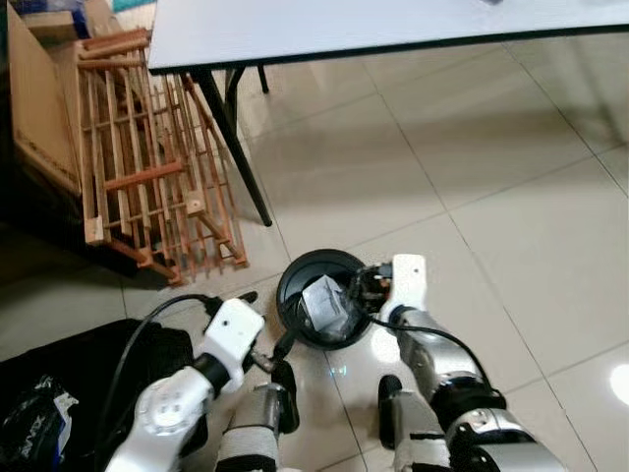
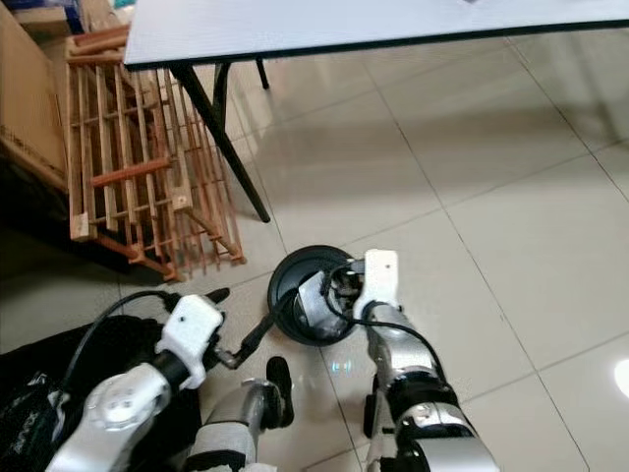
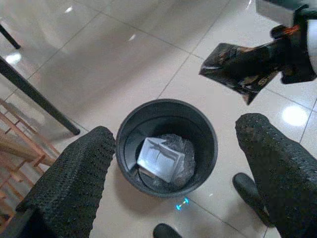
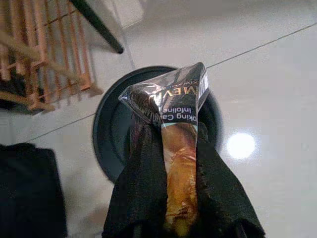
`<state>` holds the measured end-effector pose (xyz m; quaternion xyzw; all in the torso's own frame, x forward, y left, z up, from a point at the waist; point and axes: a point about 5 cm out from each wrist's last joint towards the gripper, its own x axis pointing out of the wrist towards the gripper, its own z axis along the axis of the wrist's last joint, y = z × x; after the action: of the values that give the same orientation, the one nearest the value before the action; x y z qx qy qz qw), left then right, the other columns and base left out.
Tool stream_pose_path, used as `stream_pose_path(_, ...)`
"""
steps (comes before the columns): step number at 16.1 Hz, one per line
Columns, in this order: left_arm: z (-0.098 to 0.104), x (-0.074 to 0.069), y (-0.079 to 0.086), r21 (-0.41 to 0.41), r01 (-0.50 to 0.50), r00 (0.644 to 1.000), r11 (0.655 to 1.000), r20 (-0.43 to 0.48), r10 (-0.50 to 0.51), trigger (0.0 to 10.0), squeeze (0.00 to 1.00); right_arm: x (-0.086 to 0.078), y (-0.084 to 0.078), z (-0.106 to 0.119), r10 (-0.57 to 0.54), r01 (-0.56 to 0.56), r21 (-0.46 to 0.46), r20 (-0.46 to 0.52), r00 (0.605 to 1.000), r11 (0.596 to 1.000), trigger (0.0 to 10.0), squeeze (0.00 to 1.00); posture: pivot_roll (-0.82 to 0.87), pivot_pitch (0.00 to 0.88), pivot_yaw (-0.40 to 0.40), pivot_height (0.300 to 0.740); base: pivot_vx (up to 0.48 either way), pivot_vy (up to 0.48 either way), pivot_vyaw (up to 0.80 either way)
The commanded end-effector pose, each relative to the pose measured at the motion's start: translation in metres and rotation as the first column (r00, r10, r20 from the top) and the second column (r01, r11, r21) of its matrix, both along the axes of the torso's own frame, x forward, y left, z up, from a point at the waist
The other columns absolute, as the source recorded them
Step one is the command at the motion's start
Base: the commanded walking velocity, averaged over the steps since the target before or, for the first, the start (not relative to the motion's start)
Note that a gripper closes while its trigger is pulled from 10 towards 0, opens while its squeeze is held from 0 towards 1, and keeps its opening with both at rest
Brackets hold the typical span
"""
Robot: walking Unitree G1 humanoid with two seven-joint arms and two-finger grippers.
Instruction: Picking trash to rubbish bin
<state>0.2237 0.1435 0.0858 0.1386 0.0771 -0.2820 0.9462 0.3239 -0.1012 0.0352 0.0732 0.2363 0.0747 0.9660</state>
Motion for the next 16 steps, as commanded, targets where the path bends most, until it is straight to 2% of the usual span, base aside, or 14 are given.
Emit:
stream_pose_path(1,-0.003,-0.009,0.005,0.007,0.015,0.999,1.0,-0.032,-0.015,10.0,0.0,-0.009,0.004,-0.012,0.006,-0.005,0.034,-0.049,0.999,0.999,10.0,0.0,0.15,0.475,0.104,0.74,0.0,0.0,0.0)
stream_pose_path(6,0.002,-0.013,0.006,0.025,0.056,0.998,0.998,-0.027,-0.055,10.0,0.0,-0.014,0.006,-0.021,-0.009,0.013,0.047,-0.096,0.995,0.999,10.0,0.0,0.15,0.492,0.104,0.74,0.0,0.0,0.0)
stream_pose_path(13,0.001,-0.02,0.002,0.033,0.087,0.995,0.996,-0.048,-0.086,10.0,0.0,-0.024,0.008,-0.034,-0.045,0.043,-0.011,-0.146,0.988,0.999,10.0,0.0,0.15,0.496,0.108,0.74,0.0,0.0,0.0)
stream_pose_path(16,0.0,-0.021,0.002,0.039,0.099,0.994,0.994,-0.054,-0.097,10.0,0.0,-0.025,0.008,-0.035,-0.048,0.045,-0.021,-0.148,0.988,0.999,10.0,0.0,0.15,0.491,0.109,0.74,0.3,0.0,0.0)
